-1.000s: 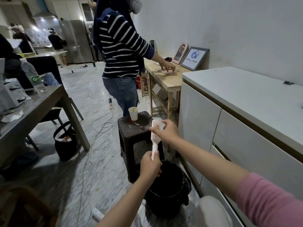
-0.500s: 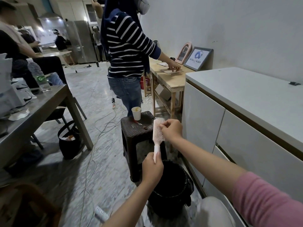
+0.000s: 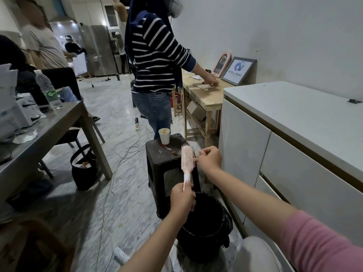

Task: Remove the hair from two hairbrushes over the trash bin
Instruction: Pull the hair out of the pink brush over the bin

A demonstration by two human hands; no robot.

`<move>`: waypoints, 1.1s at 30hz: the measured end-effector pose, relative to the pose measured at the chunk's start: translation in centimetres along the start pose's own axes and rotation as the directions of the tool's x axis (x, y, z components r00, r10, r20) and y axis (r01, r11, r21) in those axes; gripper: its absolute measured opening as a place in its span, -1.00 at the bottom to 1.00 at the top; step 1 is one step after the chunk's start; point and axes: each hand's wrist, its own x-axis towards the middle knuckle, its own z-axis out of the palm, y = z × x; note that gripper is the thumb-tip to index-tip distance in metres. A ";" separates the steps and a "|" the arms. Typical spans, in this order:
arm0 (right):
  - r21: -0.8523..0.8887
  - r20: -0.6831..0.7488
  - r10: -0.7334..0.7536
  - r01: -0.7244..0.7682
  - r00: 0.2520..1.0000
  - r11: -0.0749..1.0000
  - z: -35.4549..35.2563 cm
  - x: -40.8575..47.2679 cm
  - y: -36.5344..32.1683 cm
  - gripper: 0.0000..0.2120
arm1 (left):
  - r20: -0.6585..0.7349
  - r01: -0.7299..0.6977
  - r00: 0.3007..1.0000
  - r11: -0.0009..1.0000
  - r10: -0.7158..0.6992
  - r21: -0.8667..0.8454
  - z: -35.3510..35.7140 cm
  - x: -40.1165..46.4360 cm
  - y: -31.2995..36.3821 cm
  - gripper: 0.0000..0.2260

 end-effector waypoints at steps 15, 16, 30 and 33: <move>0.122 -0.110 0.065 -0.051 0.992 0.991 -2.0 1.2 0.2 -0.93 | -0.261 0.199 0.920 0.921 -0.294 -0.335 -1.1 1.8 0.5 -0.68; 0.110 -0.137 0.066 -0.051 0.988 0.993 -2.5 1.7 0.3 -0.91 | -0.300 0.188 0.904 0.914 -0.304 -0.359 -1.9 2.1 0.2 -0.66; -0.089 -0.094 0.126 -0.135 0.988 0.987 -4.4 3.2 2.5 -0.90 | -0.251 0.195 0.941 0.970 -0.226 -0.143 -3.3 2.5 -0.3 -0.71; -0.179 -0.008 0.183 -0.181 0.983 0.967 -4.6 3.2 3.2 -0.82 | -0.187 0.183 0.961 0.977 -0.201 -0.110 -2.8 2.4 -0.1 -0.72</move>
